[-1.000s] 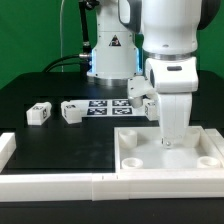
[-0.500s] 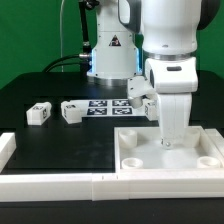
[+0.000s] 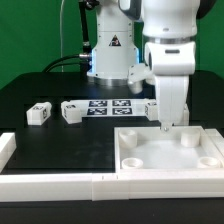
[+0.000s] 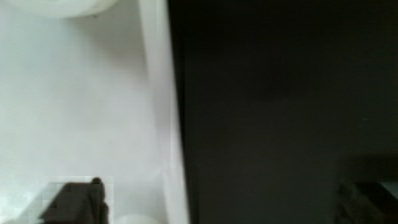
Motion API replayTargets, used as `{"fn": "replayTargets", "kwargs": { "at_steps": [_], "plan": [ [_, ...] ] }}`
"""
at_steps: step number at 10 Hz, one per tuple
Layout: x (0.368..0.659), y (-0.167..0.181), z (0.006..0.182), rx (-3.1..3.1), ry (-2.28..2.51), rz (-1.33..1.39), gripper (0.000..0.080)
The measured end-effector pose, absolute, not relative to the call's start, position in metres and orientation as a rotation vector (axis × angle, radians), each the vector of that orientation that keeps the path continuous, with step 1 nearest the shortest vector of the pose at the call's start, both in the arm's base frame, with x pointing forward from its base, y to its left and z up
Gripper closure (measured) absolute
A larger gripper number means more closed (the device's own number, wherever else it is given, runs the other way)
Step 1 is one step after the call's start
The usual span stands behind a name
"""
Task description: Assemble one leg
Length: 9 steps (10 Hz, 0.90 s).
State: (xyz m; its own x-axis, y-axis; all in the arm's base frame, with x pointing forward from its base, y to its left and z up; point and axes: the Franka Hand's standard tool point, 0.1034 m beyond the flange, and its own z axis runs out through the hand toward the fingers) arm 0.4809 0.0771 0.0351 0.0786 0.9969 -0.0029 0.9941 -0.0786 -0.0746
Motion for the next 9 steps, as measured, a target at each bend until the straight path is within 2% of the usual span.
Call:
{"fn": "replayTargets", "kwargs": {
  "at_steps": [3,6,9],
  "plan": [
    [0.4769,0.0746,0.0532,-2.296,-2.094,0.073,0.0151],
    [0.4754,0.0749,0.0498,-2.340,-2.037,0.079,0.0151],
    [0.4741,0.0777,0.0480,-2.659,-1.615,0.029,0.0151]
  ]
}}
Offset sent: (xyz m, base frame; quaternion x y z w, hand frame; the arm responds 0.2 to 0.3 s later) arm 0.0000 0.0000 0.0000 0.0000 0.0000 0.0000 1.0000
